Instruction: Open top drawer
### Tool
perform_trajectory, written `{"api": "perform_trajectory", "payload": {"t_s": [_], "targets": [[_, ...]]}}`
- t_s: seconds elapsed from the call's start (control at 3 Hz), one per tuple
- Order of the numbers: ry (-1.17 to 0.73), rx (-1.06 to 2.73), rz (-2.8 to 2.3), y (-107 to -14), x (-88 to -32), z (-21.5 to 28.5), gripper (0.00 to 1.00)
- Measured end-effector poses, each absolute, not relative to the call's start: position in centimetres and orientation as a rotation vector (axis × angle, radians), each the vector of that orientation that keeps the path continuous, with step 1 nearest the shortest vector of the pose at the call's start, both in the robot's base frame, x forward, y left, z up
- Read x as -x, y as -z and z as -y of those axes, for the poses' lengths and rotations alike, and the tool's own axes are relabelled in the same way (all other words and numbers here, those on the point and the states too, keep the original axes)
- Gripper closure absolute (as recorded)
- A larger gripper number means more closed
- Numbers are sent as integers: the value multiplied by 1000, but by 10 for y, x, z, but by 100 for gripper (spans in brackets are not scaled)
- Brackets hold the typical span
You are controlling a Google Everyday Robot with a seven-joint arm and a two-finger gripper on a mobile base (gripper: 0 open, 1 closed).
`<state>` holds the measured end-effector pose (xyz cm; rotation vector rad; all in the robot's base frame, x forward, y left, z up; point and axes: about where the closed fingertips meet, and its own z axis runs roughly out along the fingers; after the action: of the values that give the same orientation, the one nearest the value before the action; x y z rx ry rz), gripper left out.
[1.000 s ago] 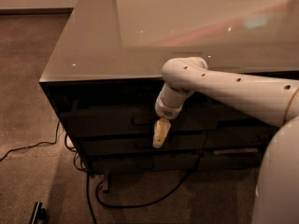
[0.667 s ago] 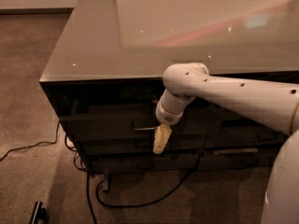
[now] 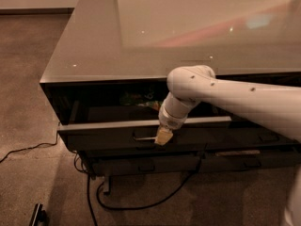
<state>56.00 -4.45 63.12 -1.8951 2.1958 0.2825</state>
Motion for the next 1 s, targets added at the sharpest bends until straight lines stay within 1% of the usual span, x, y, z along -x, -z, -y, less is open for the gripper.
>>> {"api": "perform_trajectory", "payload": {"t_s": [0.33,0.67,1.0], "targets": [[-280,1870,-2195,-639,-557,43,73],[-271,1862,-2222,-635,-533,47,96],[-271,1862,-2222,-636,-533,48,0]]}}
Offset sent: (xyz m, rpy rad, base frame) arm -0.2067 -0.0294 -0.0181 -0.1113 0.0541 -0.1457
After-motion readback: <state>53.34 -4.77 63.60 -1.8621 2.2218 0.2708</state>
